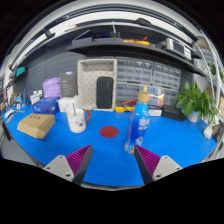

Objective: Pour water

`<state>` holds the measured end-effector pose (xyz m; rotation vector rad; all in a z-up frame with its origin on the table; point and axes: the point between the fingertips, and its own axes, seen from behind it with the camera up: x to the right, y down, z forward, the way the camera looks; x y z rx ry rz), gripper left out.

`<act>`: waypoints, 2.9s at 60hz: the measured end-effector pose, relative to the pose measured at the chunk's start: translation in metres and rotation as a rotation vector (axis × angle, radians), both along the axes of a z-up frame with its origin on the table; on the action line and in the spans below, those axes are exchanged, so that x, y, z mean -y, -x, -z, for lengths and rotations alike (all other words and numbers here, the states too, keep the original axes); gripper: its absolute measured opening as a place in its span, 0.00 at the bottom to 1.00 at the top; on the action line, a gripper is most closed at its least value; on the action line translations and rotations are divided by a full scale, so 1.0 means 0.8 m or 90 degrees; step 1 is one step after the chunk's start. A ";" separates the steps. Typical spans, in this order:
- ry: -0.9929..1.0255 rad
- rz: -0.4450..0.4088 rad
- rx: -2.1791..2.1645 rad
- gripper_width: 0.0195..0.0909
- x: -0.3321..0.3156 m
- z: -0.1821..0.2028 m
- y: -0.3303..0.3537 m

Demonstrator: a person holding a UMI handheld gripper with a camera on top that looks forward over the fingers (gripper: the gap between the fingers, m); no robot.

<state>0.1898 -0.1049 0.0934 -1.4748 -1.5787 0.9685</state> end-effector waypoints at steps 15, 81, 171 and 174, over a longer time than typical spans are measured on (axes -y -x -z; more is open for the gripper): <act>0.035 0.069 -0.033 0.91 -0.088 0.013 0.054; -0.192 -0.038 -0.103 0.18 -0.052 -0.008 0.208; -0.521 -0.205 -0.034 0.21 0.049 -0.082 0.304; -0.418 -0.193 -0.045 0.21 0.052 -0.083 0.303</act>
